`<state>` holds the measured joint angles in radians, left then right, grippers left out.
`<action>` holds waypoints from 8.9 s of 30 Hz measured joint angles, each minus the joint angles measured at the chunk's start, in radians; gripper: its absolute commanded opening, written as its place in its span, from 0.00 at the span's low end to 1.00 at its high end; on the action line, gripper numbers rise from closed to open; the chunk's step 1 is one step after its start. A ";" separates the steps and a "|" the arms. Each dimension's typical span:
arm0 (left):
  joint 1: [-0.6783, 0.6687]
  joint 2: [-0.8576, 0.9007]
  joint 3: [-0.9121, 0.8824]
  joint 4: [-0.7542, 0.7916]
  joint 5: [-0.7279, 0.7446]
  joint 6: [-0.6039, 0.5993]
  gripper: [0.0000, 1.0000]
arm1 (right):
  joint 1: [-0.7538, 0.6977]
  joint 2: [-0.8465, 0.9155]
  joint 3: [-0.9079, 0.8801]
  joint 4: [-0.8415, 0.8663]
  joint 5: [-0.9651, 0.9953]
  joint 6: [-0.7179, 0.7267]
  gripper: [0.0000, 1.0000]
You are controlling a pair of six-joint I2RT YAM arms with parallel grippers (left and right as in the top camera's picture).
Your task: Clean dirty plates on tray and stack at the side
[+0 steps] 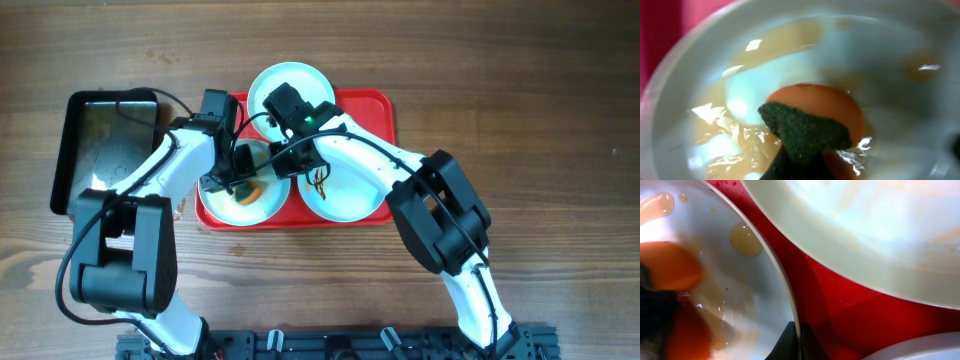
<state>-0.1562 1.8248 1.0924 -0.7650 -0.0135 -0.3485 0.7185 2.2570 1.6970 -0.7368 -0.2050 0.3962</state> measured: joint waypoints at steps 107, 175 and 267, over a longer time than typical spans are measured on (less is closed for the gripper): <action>0.040 -0.459 0.068 -0.302 -0.040 -0.166 0.04 | -0.849 -0.470 -0.383 -0.172 -0.256 -0.121 1.00; 0.040 -0.430 0.068 -0.241 0.098 -0.082 0.04 | -0.130 -0.046 -0.182 0.476 -0.037 0.486 0.24; 0.040 -0.015 -0.002 -0.043 0.211 -0.037 0.04 | -0.028 -0.048 -0.063 0.011 -0.082 0.114 0.04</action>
<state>-0.1165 1.8099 1.0901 -0.8078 0.1970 -0.3855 0.6903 2.2086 1.6344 -0.7254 -0.2871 0.5106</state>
